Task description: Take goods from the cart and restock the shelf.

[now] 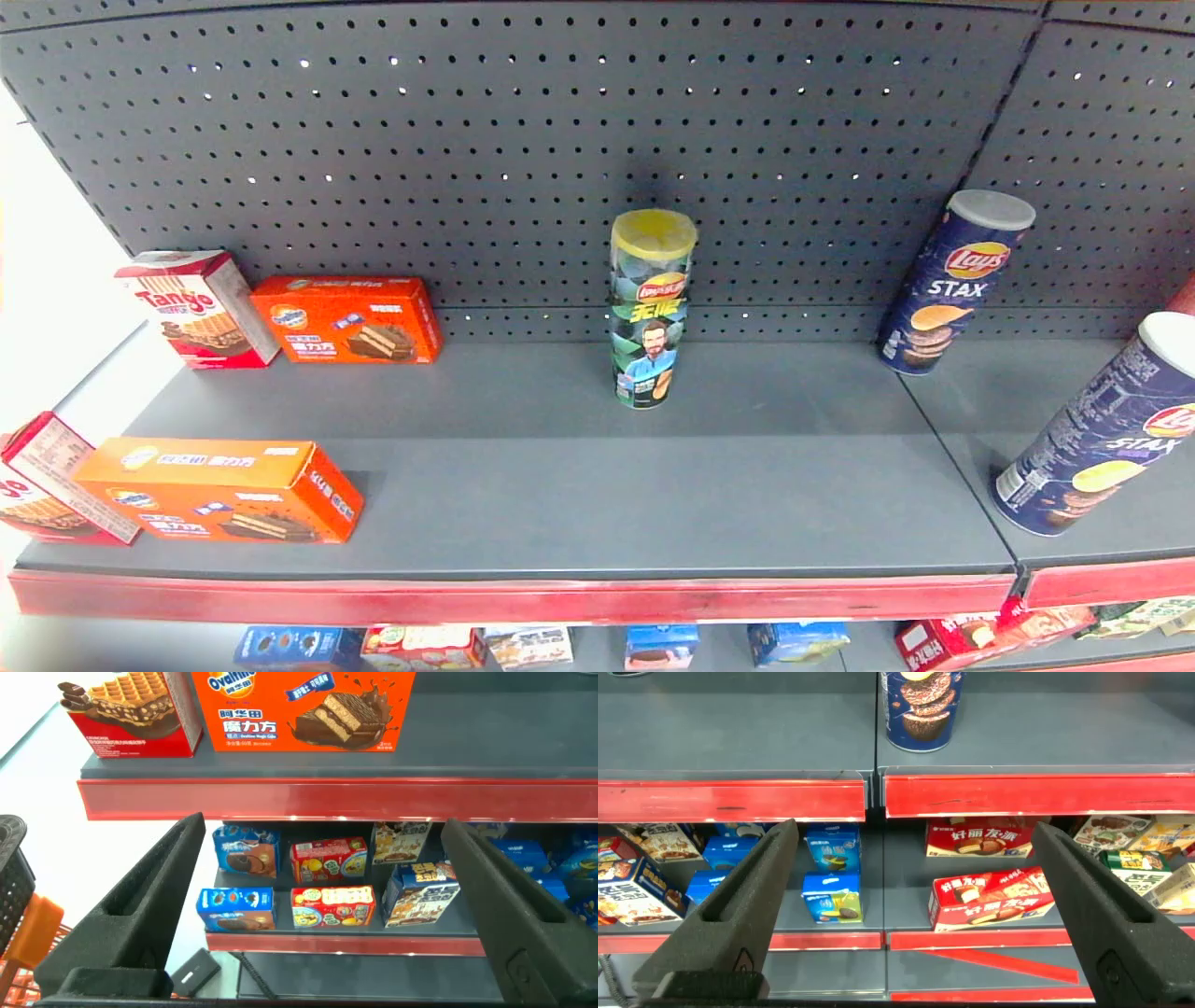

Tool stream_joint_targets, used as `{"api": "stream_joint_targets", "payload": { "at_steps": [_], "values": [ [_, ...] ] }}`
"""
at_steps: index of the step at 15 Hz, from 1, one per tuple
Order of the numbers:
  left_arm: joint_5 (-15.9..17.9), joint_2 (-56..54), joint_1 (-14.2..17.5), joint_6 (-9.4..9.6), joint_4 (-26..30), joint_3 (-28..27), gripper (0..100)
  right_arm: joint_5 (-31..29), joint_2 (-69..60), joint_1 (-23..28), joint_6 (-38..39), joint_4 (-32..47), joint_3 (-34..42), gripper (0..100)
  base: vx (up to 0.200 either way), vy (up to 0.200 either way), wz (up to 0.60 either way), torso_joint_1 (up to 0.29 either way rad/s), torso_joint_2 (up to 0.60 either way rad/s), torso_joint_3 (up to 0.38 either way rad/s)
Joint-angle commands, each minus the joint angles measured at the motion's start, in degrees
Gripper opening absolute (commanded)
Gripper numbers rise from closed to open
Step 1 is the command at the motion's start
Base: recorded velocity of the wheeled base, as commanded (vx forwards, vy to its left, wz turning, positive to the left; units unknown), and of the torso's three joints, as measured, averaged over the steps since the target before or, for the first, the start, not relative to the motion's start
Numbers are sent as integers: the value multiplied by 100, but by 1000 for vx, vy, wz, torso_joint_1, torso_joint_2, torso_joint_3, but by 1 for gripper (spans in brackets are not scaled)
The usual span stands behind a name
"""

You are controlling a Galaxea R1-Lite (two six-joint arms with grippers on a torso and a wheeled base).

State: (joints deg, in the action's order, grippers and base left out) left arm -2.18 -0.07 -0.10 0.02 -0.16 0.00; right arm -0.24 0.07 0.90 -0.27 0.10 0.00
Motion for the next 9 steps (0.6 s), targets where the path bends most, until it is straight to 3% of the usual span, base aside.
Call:
{"api": "stream_joint_targets", "payload": {
  "at_steps": [1,9],
  "values": [
    [-2,7,1,-2,-2,0,100,-2,10,-2,-8,-1,0,100,0,0,0,0,0,0],
    [-2,7,1,-2,-2,0,100,-2,1,-2,-8,-1,0,100,0,0,0,0,0,0]
  ]
}}
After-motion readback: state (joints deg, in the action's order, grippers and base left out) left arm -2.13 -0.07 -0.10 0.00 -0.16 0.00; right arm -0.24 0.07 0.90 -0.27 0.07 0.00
